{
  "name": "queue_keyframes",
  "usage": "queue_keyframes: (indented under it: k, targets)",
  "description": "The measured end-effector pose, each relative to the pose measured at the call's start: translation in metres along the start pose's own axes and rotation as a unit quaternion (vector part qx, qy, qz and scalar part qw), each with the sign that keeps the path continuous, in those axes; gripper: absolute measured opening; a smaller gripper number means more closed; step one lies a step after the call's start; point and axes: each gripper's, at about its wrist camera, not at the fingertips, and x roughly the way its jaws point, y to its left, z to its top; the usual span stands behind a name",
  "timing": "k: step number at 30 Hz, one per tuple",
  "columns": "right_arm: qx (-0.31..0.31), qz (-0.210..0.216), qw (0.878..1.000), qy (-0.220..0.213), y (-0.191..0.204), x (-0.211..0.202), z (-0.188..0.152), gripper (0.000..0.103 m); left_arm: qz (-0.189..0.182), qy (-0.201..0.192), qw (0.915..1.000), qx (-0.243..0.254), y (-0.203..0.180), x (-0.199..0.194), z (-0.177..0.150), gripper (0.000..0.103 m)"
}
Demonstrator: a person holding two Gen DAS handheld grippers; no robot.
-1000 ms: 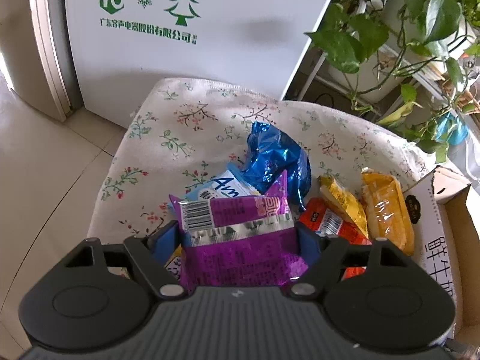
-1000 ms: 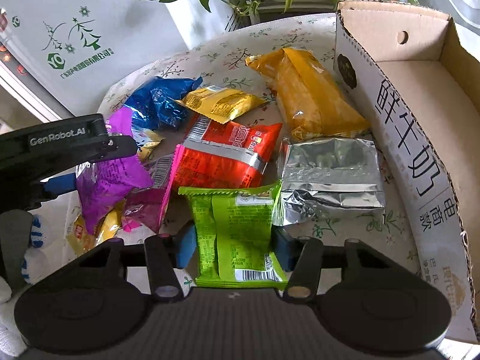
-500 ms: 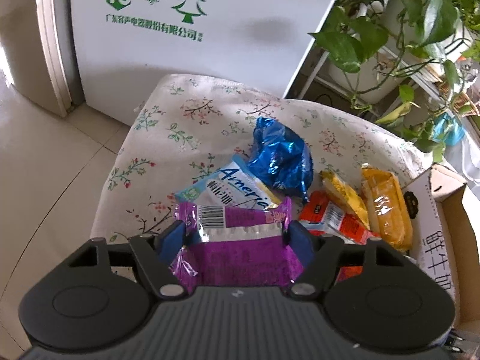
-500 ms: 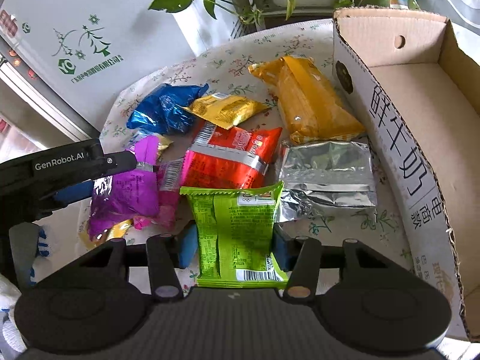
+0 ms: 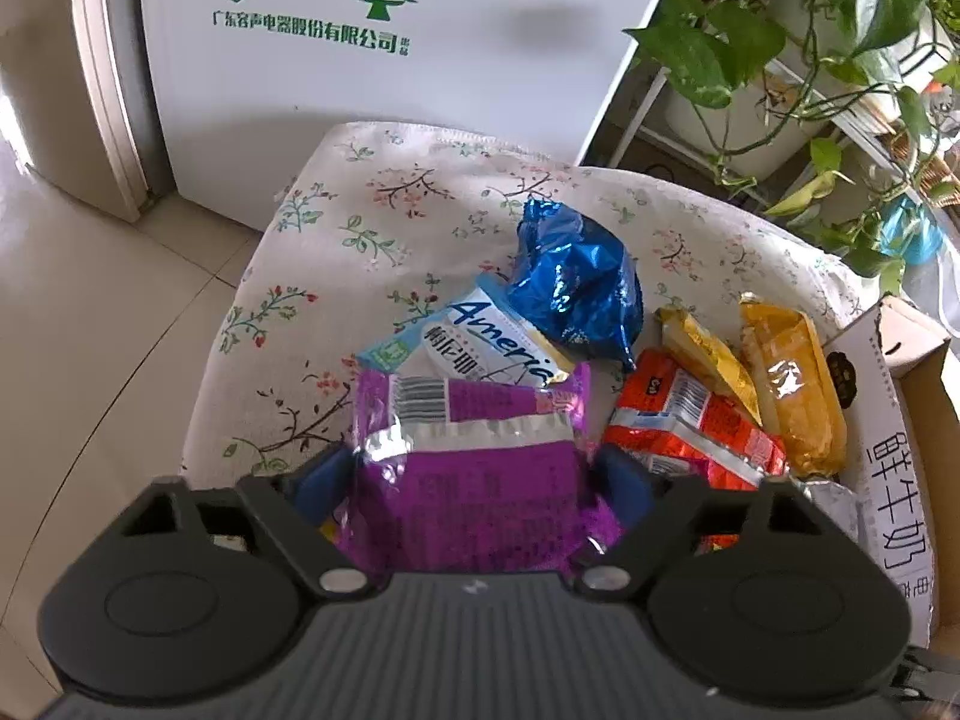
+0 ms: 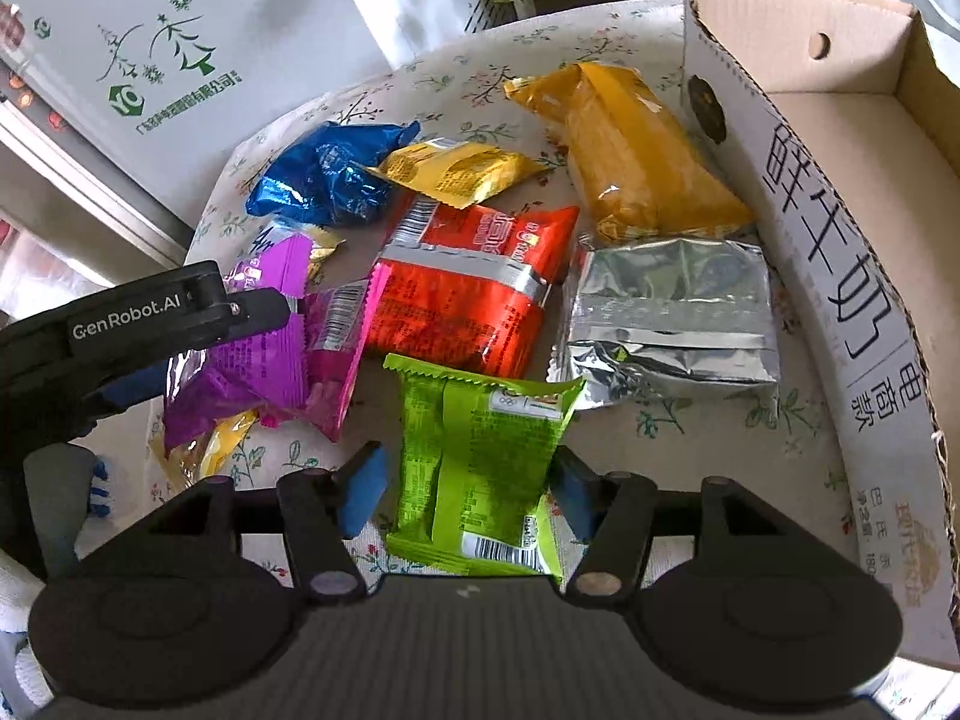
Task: Organize snacks
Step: 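Lift the purple bag with the left tool while the right tool lifts the green bag, then carry both bags over the cardboard box and open both tools to drop them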
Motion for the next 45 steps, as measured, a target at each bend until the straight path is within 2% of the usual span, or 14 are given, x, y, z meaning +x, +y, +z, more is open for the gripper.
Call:
queue_keyframes:
  k: [1,3,14,19,26,33,45]
  targets:
    - [-0.006,-0.004,1.000,-0.001,0.002,0.000,0.000,0.059,0.000,-0.002,1.0000,0.001,0.000,-0.002,-0.001,0.077]
    - [-0.013,-0.004,1.000,-0.001,0.002,0.000,-0.001,0.057,-0.003,-0.006,1.0000,-0.005,0.002,-0.005,-0.003,0.074]
    - [-0.036,0.013,0.999,-0.035,0.004,-0.032,-0.003,0.056,-0.019,-0.032,0.9988,-0.033,0.012,-0.036,-0.027,0.069]
    - [-0.047,0.016,0.997,-0.057,0.001,-0.049,-0.004,0.056,-0.027,-0.038,0.9971,-0.060,0.021,-0.049,-0.039,0.069]
    - [-0.044,0.020,0.996,-0.073,-0.010,-0.064,-0.004,0.056,-0.022,-0.054,0.9961,-0.067,0.024,-0.072,-0.055,0.068]
    - [-0.035,0.032,0.995,-0.086,-0.020,-0.076,-0.004,0.056,-0.011,-0.065,0.9964,-0.054,0.011,-0.089,-0.067,0.069]
    - [-0.010,0.048,0.992,-0.117,-0.049,-0.102,0.001,0.056,-0.031,-0.076,0.9959,-0.039,-0.026,-0.106,-0.070,0.068]
